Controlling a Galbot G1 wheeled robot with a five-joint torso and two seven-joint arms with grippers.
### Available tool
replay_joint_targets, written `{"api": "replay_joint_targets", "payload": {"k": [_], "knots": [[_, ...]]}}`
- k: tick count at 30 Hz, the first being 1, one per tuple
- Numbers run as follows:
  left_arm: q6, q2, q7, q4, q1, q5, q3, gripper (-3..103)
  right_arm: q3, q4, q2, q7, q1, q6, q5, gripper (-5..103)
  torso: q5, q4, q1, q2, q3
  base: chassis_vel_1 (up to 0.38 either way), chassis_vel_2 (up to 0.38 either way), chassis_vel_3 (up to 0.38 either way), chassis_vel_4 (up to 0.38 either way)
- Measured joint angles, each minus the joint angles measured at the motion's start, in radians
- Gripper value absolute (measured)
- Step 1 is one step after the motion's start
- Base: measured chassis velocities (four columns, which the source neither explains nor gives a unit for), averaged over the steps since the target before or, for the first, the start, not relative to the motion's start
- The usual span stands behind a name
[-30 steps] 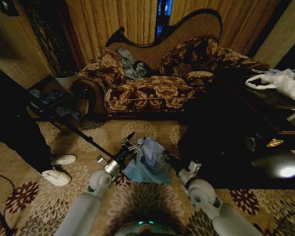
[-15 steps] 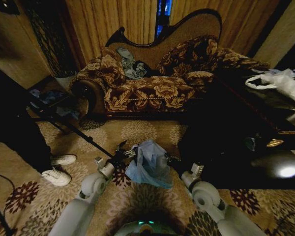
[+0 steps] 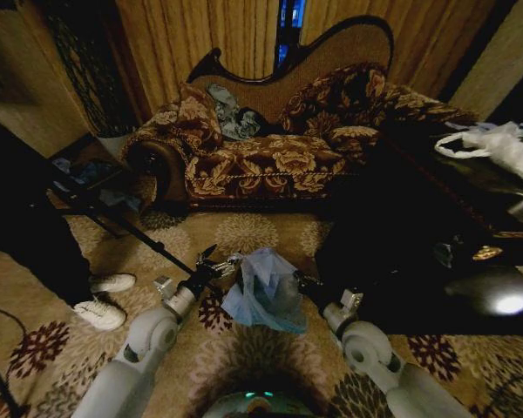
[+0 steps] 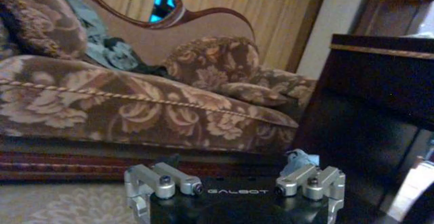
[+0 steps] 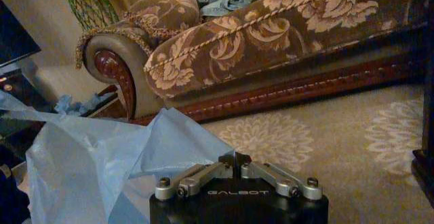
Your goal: Place a garbage bag over the trash bin.
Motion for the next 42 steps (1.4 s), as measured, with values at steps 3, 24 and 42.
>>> {"api": "replay_joint_targets", "payload": {"k": [3, 24, 42], "knots": [[0.029, -0.004, -0.015, -0.011, 0.001, 0.005, 0.016, 100, -0.005, 0.001, -0.001, 0.000, 0.002, 0.001, -0.002, 0, 0.0001, -0.0001, 0.000, 0.000, 0.000, 0.000, 0.000, 0.000, 0.000], [0.047, 0.037, 0.191, -0.164, 0.018, -0.078, -0.014, 100, -0.028, -0.042, 0.000, -0.016, 0.042, 0.010, -0.044, 0, 0.0000, 0.0000, 0.000, 0.000, 0.000, 0.000, 0.000, 0.000, 0.000], [0.035, 0.074, -0.005, -0.027, -0.032, -0.176, -0.243, 100, -0.007, -0.047, -0.011, -0.031, 0.006, 0.016, -0.068, 0, -0.0002, 0.0000, 0.000, 0.000, 0.000, 0.000, 0.000, 0.000, 0.000]]}}
